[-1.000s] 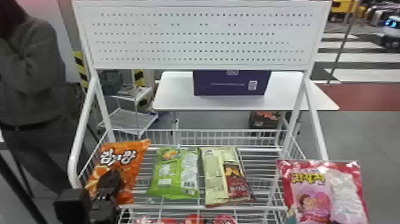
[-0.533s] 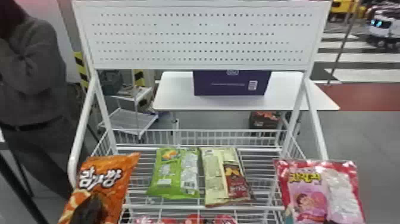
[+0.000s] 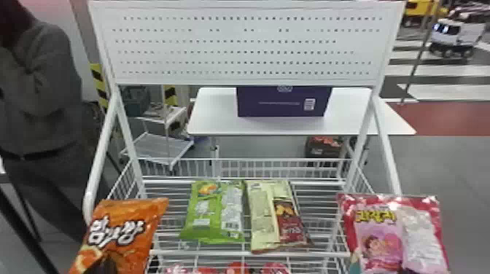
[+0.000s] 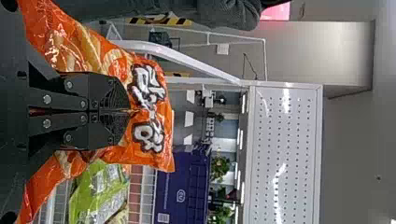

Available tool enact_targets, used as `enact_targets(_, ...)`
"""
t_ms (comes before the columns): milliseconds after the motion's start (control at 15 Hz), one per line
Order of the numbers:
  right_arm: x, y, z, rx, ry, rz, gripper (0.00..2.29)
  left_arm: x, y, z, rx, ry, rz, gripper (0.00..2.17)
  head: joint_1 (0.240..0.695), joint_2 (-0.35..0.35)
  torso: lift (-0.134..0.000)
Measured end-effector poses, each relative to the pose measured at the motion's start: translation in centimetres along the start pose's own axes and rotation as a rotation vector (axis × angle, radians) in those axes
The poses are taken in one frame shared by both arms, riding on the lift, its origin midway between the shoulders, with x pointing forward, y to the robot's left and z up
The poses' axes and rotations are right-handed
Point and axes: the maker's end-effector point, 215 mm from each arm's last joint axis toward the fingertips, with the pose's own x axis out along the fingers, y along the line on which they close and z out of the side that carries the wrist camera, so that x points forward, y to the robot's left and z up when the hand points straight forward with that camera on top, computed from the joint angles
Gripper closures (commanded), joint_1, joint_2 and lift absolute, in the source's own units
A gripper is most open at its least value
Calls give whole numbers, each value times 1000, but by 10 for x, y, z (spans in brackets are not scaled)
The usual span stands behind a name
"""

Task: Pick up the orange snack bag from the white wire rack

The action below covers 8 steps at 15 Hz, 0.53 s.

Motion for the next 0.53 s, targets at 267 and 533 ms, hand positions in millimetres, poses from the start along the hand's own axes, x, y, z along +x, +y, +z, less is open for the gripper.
enact_targets(267,1,0,0,-1,-1,1,2250,-1,-1,5,-5,-16,-3,2145,499,0,0)
enact_targets(533,2,-1,0,-2,-1,1,2250,0,-1,2,-2,-12,-2,2145,499,0,0)
